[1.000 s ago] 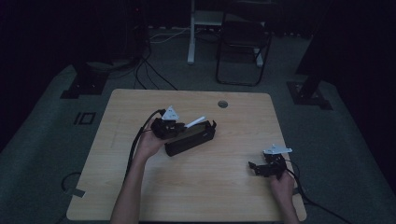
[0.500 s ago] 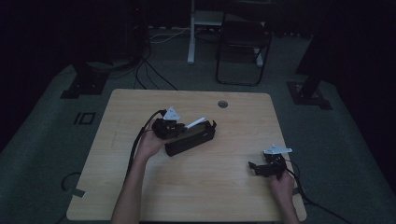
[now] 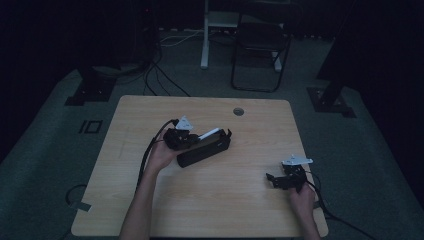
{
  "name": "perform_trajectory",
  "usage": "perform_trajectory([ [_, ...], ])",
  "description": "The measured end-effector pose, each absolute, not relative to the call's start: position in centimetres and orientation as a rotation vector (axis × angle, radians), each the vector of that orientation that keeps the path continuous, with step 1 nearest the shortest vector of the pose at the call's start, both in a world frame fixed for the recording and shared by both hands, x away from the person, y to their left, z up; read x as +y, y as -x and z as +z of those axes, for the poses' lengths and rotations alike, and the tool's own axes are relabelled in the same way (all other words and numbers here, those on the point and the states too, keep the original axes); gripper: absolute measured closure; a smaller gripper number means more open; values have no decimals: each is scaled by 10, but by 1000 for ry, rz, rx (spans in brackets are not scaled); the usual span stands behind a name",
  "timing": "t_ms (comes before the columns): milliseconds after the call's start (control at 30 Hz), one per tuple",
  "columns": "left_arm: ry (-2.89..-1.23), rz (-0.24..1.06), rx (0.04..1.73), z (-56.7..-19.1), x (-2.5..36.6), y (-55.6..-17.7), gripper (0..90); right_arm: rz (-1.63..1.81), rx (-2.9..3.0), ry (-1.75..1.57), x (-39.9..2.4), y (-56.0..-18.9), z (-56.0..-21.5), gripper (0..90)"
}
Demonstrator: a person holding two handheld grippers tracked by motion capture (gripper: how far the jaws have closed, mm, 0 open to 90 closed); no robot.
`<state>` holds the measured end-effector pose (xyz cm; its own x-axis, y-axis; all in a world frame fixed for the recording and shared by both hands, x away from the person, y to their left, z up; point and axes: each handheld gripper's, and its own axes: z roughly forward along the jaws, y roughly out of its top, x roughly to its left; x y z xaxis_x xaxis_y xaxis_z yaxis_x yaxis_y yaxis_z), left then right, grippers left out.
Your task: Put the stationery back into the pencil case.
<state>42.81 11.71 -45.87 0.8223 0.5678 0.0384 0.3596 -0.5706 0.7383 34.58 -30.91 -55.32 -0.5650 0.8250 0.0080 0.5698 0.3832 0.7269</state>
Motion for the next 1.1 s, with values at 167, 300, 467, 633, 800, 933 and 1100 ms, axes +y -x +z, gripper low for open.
perform_trajectory([
  [167, -2240, 342, 680, -461, 117, -428, 790, 993, 2292, -1214, -309, -346, -553, 119],
  [300, -2241, 342, 675, -461, 116, -428, 790, 993, 2292, -1214, -309, -346, -553, 119],
  [467, -2246, 337, 664, -461, 113, -428, 790, 993, 2292, -1213, -309, -346, -553, 119],
  [633, -2217, 352, 682, -459, 112, -427, 612, 993, 2292, -1213, -309, -346, -553, 119],
  [800, -2190, 413, 691, -449, 115, -422, 447, 994, 2292, -1212, -309, -346, -553, 119],
  [933, -2176, 454, 709, -441, 125, -420, 424, 993, 2292, -1212, -309, -346, -553, 119],
  [1100, -2182, 515, 767, -438, 147, -419, 411, 993, 2292, -1211, -309, -346, -553, 119],
])
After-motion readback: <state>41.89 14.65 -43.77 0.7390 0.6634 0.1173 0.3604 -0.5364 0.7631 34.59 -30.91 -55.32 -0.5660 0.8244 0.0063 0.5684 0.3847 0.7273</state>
